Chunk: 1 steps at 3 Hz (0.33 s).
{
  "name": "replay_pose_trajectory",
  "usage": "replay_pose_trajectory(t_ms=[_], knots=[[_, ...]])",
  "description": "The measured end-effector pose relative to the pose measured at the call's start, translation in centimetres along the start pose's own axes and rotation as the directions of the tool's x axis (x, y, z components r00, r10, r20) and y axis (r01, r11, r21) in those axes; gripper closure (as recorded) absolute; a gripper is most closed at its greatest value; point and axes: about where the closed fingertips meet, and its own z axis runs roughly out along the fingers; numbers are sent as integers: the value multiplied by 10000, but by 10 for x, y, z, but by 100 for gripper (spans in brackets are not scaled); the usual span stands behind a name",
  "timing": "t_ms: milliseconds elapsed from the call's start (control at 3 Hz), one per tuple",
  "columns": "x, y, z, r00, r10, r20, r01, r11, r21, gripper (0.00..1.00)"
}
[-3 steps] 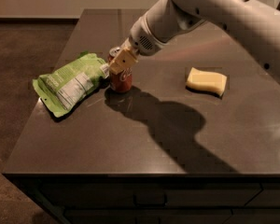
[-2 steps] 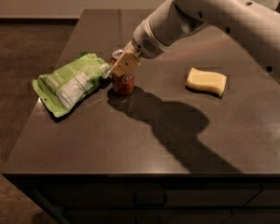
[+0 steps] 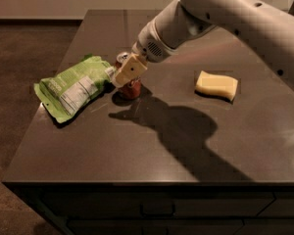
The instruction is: Move coke can near green rice chip bag
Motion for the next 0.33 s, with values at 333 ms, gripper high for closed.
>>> replay_pose_trajectory(t_ms=[333], knots=[[0, 0, 0, 10000, -2, -1, 2, 10000, -3, 0]])
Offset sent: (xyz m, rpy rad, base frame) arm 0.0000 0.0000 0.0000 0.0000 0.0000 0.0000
